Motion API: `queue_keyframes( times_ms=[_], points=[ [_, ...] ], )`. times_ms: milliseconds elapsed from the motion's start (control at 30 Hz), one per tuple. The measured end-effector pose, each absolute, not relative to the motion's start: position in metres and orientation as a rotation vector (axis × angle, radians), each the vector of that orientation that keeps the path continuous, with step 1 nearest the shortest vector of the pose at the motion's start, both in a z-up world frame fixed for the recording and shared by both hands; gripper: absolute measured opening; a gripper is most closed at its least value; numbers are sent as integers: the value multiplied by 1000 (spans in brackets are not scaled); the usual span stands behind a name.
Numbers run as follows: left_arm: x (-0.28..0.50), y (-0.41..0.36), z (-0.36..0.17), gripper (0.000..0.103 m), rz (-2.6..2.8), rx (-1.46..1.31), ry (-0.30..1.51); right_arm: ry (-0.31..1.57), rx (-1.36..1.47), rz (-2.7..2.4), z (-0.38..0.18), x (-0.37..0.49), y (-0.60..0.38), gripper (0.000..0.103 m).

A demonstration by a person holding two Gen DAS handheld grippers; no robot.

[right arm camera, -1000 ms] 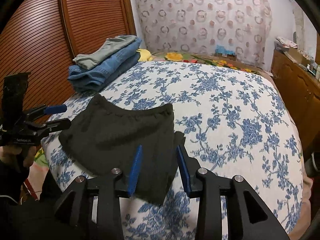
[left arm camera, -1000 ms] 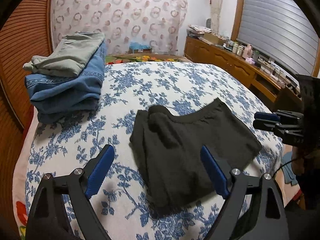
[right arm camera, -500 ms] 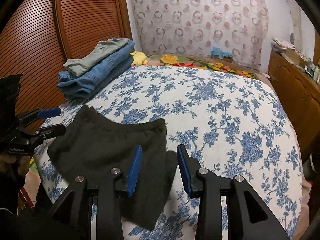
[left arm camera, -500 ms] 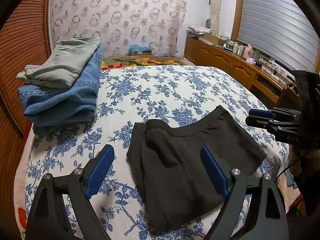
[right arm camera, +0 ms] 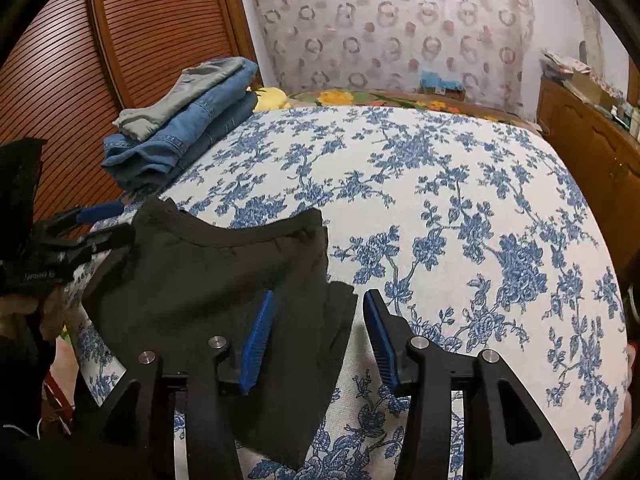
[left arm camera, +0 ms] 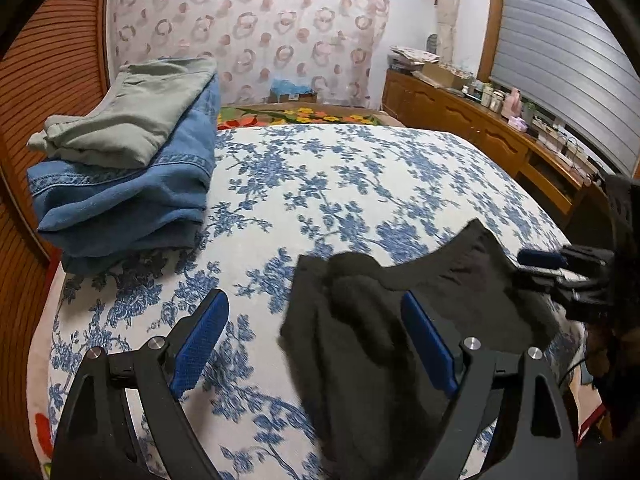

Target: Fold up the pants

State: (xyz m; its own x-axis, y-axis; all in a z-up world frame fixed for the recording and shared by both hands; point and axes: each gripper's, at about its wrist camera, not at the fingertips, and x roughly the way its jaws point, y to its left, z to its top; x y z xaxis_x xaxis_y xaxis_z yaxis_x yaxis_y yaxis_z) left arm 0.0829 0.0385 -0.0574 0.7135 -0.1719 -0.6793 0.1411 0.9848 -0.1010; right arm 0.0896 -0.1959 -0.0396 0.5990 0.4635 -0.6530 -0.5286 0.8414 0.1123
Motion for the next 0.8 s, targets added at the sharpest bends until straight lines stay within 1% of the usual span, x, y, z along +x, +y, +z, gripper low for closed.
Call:
queue_keyframes(
  times_ms=[267, 500, 533, 600, 667, 733, 767, 800],
  points=[
    [93, 45, -67, 88, -174, -68, 788, 769, -121, 578, -47, 98, -188, 49],
    [96, 42, -72, 88, -204, -74, 810, 753, -157, 569, -48, 104, -176, 49],
    [97, 42, -73, 86, -211, -75, 813, 750, -160, 566, -49, 104, -175, 49],
    [98, 42, -75, 80, -227, -83, 824, 748, -158, 565, -50, 104, -175, 49],
    [100, 41, -76, 77, -242, -91, 833, 748, -157, 566, -50, 104, -176, 49],
    [101, 41, -77, 66, -254, -97, 838, 749, -154, 567, -50, 103, -178, 49],
    [101, 40, -77, 57, -265, -101, 844, 750, -154, 568, -50, 103, -178, 49],
    [102, 39, -78, 56, -277, -107, 850, 751, -155, 566, -50, 102, -178, 49]
  ],
)
